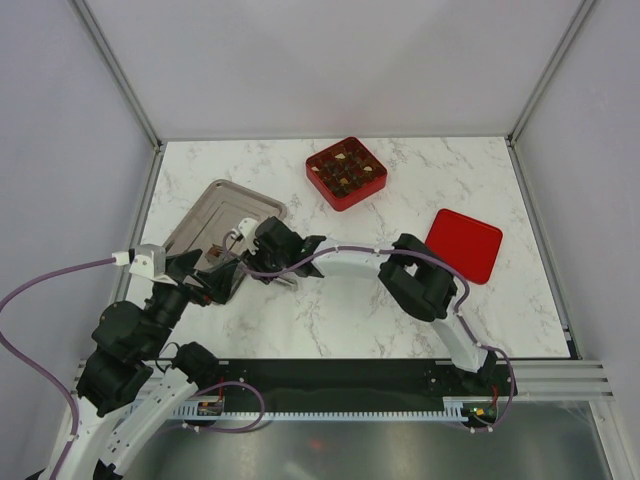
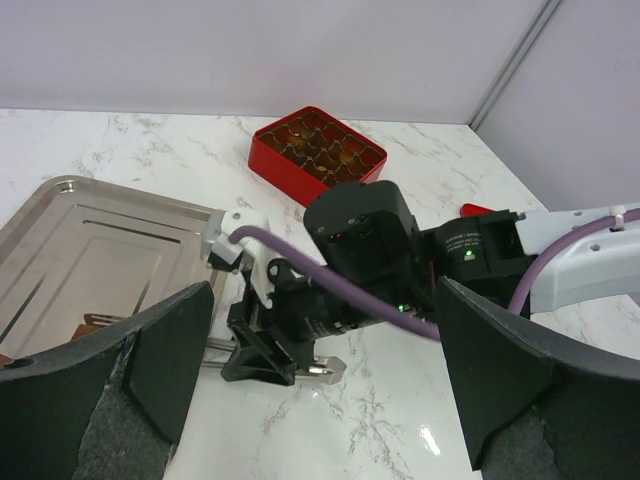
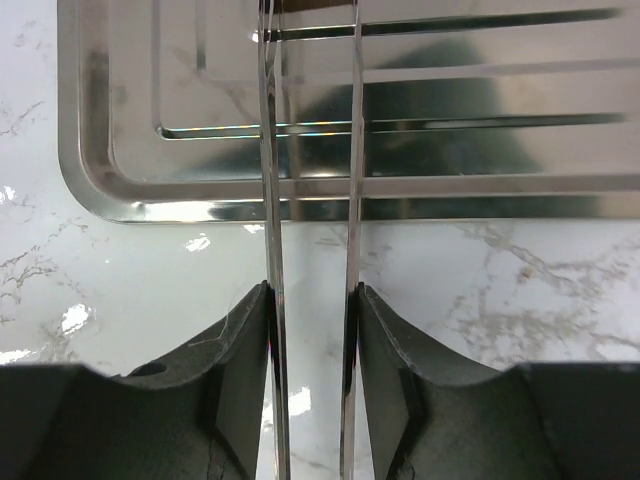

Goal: Pack the chocolate

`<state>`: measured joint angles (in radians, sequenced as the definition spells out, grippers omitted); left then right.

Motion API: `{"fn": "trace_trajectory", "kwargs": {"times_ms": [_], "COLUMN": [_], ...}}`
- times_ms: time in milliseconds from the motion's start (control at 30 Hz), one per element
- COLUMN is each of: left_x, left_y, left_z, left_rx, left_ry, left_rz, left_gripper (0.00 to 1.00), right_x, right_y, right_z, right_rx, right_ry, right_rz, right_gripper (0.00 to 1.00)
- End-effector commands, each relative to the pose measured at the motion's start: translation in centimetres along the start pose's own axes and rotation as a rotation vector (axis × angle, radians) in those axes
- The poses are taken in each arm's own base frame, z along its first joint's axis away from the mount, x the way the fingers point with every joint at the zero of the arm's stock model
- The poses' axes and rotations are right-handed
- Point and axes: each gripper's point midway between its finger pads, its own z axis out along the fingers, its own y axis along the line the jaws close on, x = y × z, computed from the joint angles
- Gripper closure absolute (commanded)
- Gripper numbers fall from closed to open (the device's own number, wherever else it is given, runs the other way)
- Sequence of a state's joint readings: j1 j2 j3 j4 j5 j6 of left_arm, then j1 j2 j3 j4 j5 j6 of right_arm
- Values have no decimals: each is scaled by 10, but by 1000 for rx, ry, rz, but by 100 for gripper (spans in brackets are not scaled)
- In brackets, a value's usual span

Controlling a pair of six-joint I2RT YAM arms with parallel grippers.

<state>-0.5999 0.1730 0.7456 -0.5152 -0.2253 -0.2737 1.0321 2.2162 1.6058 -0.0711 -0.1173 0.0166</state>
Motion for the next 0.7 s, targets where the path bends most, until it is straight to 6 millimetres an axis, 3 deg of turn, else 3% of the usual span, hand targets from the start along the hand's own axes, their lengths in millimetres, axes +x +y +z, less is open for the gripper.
{"fn": "trace_trajectory", "kwargs": {"times_ms": [0, 467, 567, 667], "left_x": [-8, -8, -8, -8], "left_y": [-1, 0, 1, 1], "left_z": [1, 0, -1, -1], "left_rx": [8, 3, 0, -2], "left_ry": [-37, -42, -43, -43], "left_rz": [23, 19, 19, 19], "left_gripper": [0, 1, 0, 0], "right_x": [-59, -88, -85, -84], "right_y": [-12, -41, -58, -87], "right_z": [-40, -73, -87, -118], "right_rx": [10, 10, 49, 129], "right_ry": [-159, -242, -245, -249], "right_rz": [41, 164, 194, 232], "right_gripper": [57, 60, 61, 61]}}
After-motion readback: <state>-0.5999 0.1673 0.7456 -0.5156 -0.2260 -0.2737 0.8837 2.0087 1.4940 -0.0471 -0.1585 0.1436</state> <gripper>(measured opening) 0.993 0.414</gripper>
